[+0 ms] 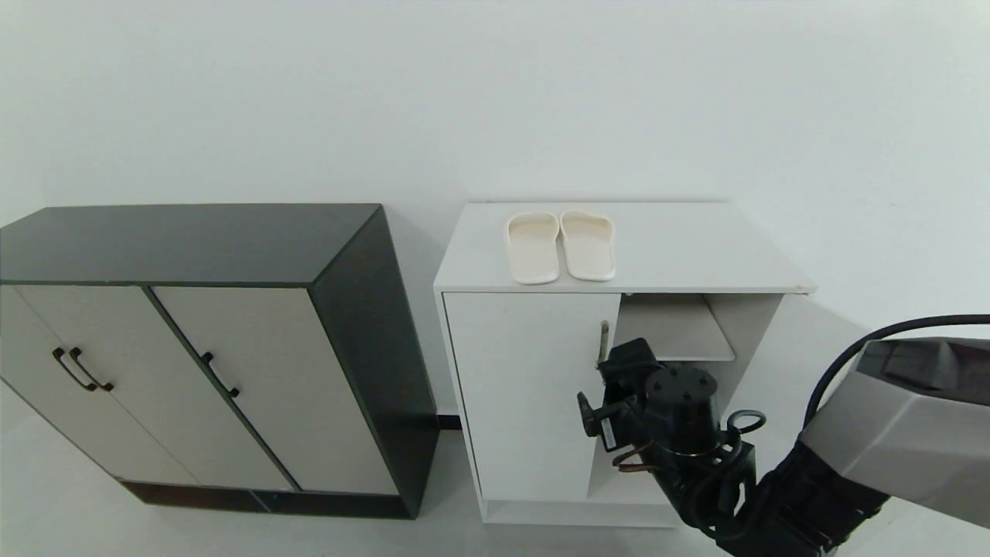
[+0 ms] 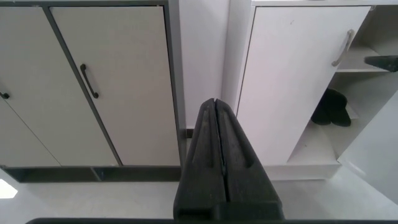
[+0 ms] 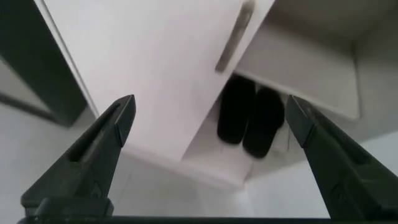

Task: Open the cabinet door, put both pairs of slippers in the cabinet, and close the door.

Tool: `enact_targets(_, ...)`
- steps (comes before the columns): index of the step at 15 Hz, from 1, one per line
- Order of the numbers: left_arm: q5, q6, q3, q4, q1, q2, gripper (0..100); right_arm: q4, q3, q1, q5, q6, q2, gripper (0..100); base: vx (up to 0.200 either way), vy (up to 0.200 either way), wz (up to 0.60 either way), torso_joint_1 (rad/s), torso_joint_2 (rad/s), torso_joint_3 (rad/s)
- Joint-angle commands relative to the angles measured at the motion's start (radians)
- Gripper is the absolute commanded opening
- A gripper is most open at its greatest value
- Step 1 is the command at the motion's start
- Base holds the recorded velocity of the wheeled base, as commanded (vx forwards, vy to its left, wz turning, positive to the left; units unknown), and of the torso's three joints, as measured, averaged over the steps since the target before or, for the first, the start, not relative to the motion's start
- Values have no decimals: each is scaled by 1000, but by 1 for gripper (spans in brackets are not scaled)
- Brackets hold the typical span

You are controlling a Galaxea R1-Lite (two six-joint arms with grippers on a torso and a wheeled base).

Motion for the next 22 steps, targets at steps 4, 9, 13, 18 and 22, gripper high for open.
enact_targets(4, -2, 1, 0, 0, 0, 0, 0, 629, -270, 48, -17, 316, -294, 100, 0, 0, 0, 0, 0, 0)
enact_targets(9, -1, 1, 0, 0, 0, 0, 0, 666, -432, 65, -54, 327, -239, 100, 0, 0, 0, 0, 0, 0)
enact_targets(13, -1, -1, 0, 0, 0, 0, 0, 663, -570, 48, -52, 304, -116, 100, 0, 0, 0, 0, 0, 0)
enact_targets(18, -1, 10, 0, 0, 0, 0, 0, 663, -592, 38, -55, 302, -80, 100, 200, 0, 0, 2, 1, 3)
enact_targets(22, -2, 10, 0, 0, 0, 0, 0, 652, -615, 25, -61, 302, -69, 100, 200, 0, 0, 11, 2, 0)
